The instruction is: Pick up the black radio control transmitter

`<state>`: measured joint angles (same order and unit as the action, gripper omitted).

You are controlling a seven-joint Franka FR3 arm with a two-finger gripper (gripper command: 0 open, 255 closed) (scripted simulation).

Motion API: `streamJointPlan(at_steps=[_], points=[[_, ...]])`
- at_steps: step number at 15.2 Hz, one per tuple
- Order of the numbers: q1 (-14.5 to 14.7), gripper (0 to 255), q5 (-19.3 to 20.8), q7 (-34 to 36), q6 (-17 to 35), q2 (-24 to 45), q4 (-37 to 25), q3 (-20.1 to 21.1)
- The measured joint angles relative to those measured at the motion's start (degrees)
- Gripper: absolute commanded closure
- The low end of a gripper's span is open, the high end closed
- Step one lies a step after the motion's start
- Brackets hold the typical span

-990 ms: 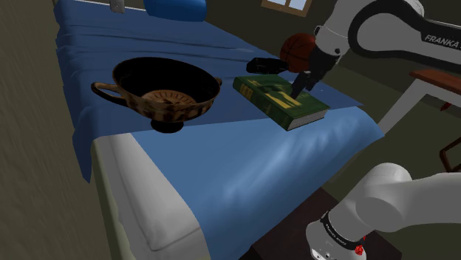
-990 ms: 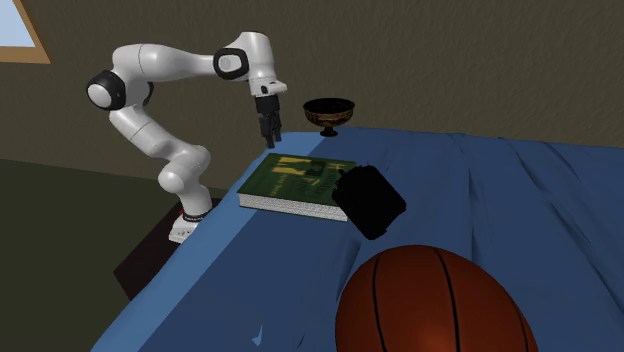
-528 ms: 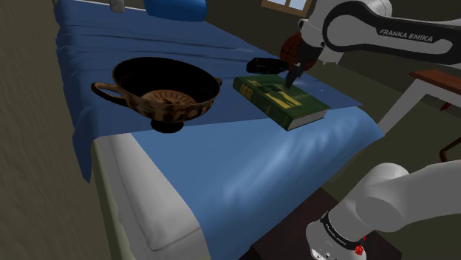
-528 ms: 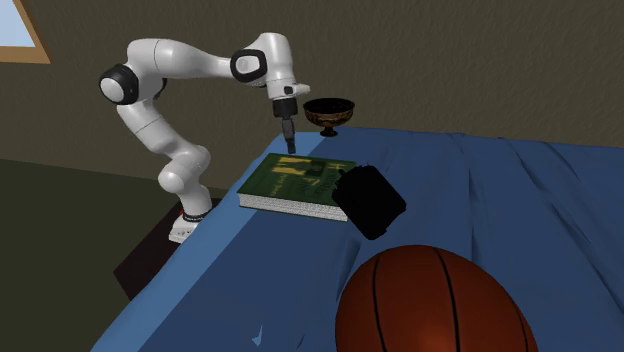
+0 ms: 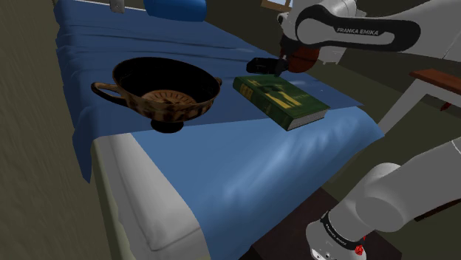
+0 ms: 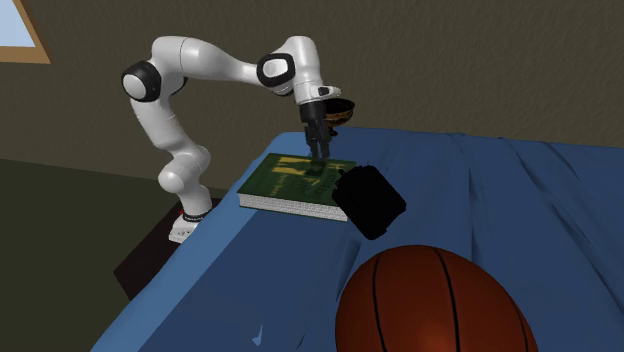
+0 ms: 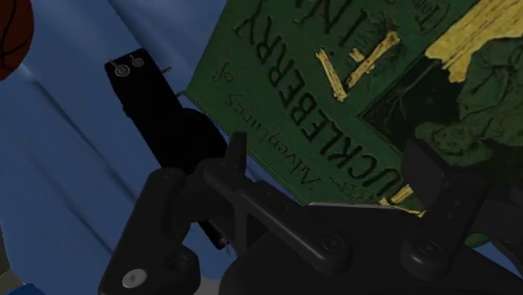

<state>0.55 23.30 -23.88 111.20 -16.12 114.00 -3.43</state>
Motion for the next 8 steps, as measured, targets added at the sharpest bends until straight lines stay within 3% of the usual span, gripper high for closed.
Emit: streamJointPlan(at_steps=[8], points=[[0.2,0,4.9,-13.1,4.7,15.8,-15.6,-0.8]])
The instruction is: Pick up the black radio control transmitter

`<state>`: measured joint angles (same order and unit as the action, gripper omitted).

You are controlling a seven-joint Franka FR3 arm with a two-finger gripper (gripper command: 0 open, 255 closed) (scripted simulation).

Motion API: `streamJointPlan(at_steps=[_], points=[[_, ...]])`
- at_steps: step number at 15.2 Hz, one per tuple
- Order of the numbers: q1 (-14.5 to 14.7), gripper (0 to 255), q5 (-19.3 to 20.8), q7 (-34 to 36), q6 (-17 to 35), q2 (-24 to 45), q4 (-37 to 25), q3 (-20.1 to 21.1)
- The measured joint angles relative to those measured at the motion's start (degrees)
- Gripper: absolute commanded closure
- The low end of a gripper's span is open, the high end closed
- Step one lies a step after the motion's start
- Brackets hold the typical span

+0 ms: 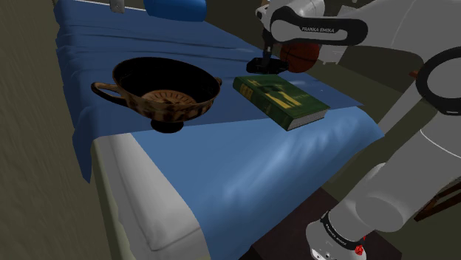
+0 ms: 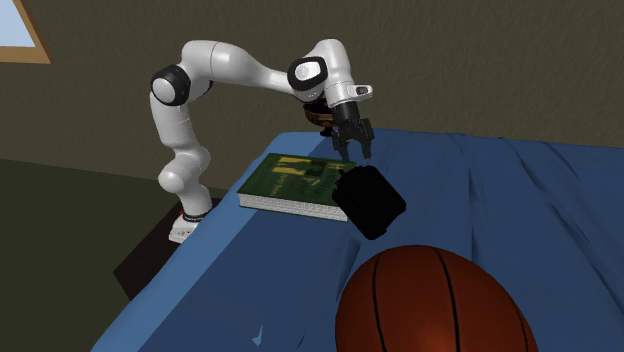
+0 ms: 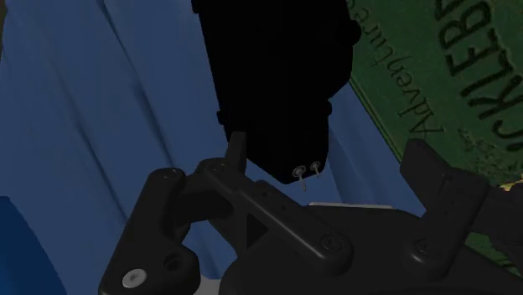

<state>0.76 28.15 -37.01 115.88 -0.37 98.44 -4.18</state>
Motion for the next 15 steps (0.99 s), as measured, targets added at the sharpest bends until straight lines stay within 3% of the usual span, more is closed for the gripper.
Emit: streamJointPlan(at_steps=[4,11,12,15], points=[[0.1,0,1.6,-4.8,1.4,5.5,-6.0,0.1],[0.0,0,3.0,-2.9,5.7,6.0,-1.8,0.0],[0.0,255,3.1,-2.7,6.0,6.1,-1.6,0.0],[0.0,255,3.2,-2.6,6.2,6.1,-1.5,0.0]])
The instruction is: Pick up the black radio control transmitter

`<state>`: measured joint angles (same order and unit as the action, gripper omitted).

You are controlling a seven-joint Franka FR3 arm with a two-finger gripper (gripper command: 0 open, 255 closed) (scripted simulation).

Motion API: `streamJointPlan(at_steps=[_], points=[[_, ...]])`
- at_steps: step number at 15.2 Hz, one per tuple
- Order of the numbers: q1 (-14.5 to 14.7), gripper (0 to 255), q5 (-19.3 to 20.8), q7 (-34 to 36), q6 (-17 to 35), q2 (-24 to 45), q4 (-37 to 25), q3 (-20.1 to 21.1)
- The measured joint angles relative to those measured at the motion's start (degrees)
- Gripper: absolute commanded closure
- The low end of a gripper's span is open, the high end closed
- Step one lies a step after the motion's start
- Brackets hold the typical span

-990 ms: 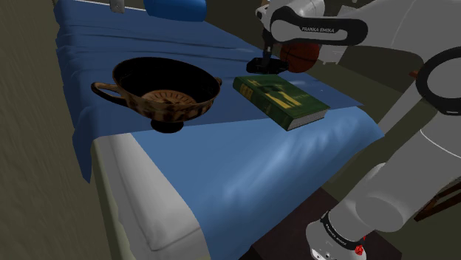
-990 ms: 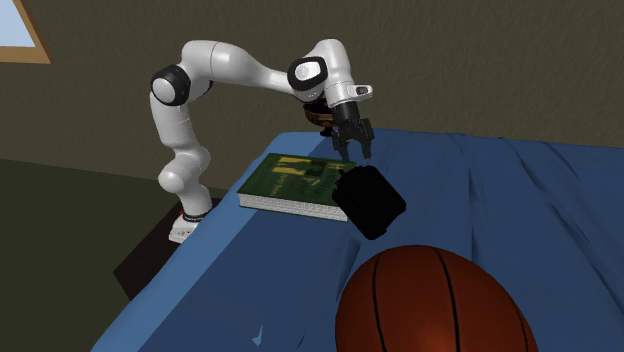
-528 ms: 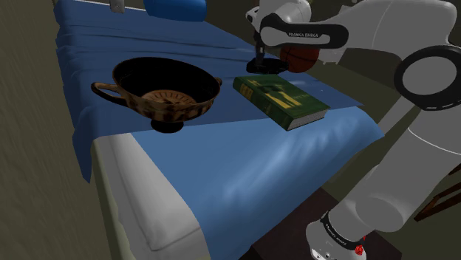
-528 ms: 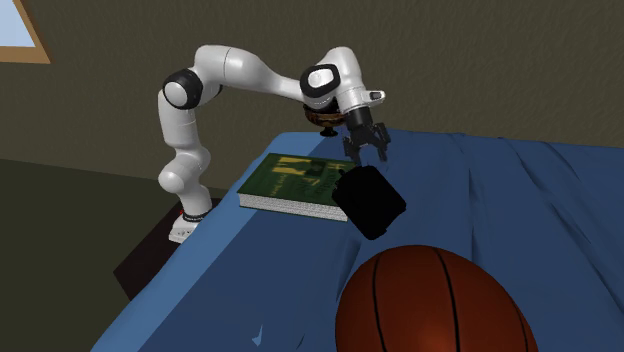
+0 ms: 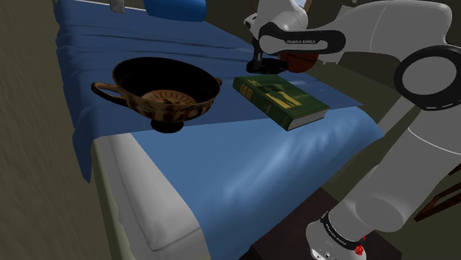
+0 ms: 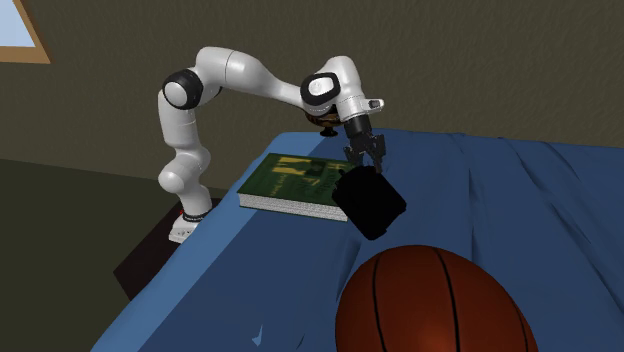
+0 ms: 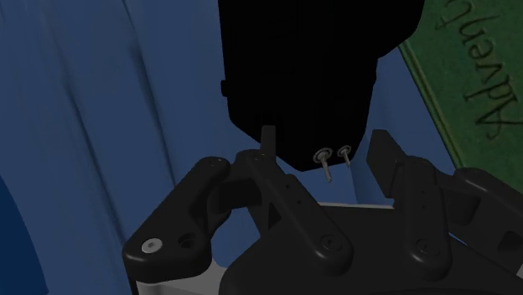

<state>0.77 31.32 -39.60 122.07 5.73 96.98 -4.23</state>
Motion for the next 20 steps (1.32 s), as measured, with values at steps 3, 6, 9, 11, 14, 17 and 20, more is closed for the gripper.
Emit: streamJointPlan(at_steps=[3,6,9,11,14,17,20], points=[[0.0,255,0.0,0.0,0.0,0.0,0.0,0.0],[0.0,255,0.0,0.0,0.0,0.0,0.0,0.0],[0.0,255,-0.2,-0.4,-0.7,-0.1,-0.6,0.0],[0.1,255,-0.6,-1.1,-2.0,0.0,-2.1,0.1],[0.0,255,-1.2,-2.3,-3.8,0.2,-4.3,0.1],[0.1,255,-1.7,-3.4,-5.8,0.1,-6.5,0.2],[0.3,255,-2.2,-4.5,-8.1,0.6,-9.4,0.4]])
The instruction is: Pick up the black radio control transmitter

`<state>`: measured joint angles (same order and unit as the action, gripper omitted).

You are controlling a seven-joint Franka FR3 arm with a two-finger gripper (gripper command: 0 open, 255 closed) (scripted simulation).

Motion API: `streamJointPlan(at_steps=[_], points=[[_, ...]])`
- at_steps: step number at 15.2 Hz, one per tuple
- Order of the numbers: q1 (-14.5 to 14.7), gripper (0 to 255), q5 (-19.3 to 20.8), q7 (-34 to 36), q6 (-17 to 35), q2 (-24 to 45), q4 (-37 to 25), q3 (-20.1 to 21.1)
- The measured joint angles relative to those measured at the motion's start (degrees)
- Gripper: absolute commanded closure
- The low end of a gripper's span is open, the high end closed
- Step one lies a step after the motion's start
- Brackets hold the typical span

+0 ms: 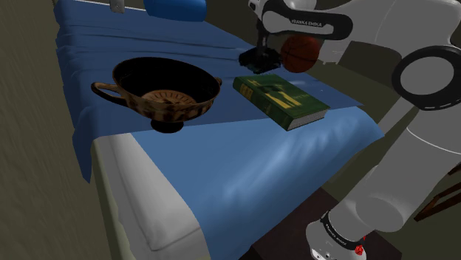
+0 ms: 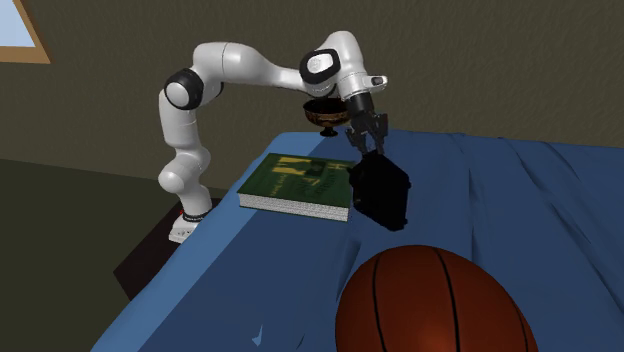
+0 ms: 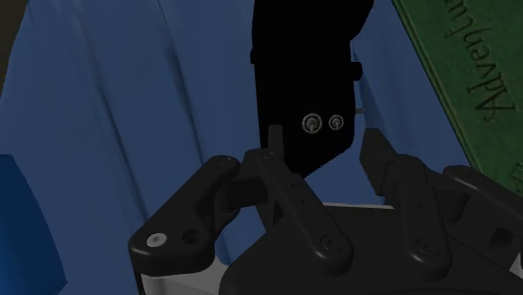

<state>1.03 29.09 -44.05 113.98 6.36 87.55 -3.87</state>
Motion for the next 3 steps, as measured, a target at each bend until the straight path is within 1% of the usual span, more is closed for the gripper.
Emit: streamJointPlan(at_steps=[3], points=[[0.0,255,-0.5,-1.1,-1.9,0.6,-2.7,0.0]])
